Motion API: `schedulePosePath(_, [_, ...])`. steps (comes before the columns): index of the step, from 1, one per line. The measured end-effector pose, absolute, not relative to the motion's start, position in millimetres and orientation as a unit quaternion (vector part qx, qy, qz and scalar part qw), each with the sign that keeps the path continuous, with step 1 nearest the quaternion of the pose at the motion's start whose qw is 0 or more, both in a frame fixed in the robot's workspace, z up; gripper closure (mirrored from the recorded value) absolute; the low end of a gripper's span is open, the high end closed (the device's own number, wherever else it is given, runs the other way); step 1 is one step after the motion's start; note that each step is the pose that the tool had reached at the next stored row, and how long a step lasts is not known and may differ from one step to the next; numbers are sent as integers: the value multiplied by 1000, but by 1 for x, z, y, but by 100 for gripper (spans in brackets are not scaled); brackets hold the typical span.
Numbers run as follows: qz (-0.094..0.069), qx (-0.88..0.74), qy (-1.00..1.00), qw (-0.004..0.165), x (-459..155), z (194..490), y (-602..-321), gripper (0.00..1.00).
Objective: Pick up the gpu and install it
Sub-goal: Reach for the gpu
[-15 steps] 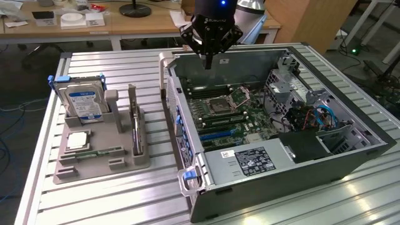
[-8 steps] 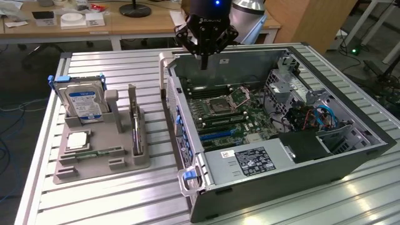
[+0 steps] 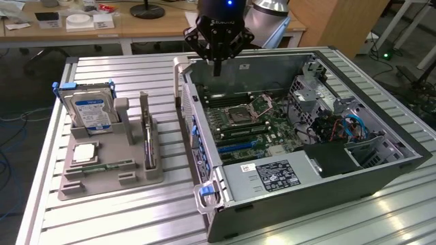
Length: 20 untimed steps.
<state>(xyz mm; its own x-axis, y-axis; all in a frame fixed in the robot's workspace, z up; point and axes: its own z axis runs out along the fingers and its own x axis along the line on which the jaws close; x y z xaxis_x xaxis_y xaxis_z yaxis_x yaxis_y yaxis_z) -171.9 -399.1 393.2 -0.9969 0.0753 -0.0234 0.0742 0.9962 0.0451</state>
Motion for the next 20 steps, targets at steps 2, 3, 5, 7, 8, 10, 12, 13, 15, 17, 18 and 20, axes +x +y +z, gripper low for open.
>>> schedulePosePath(2, [22, 37, 999, 12, -174, 393, -399, 89])
schedulePosePath(3, [22, 37, 999, 12, -175, 393, -399, 89])
schedulePosePath(5, [22, 37, 999, 12, -178, 393, -399, 89])
schedulePosePath(7, [22, 37, 999, 12, -180, 393, -399, 89])
schedulePosePath(8, [22, 37, 999, 13, -181, 393, -399, 89])
schedulePosePath(10, [22, 37, 999, 13, -183, 393, -399, 89])
schedulePosePath(12, [22, 37, 999, 13, -186, 393, -399, 89])
schedulePosePath(13, [22, 37, 999, 13, -187, 393, -399, 89])
schedulePosePath(15, [22, 37, 999, 12, -190, 393, -399, 89])
schedulePosePath(17, [22, 37, 999, 12, -193, 393, -399, 89])
schedulePosePath(18, [22, 37, 999, 12, -194, 393, -399, 89])
schedulePosePath(20, [22, 37, 999, 13, -197, 393, -399, 89])
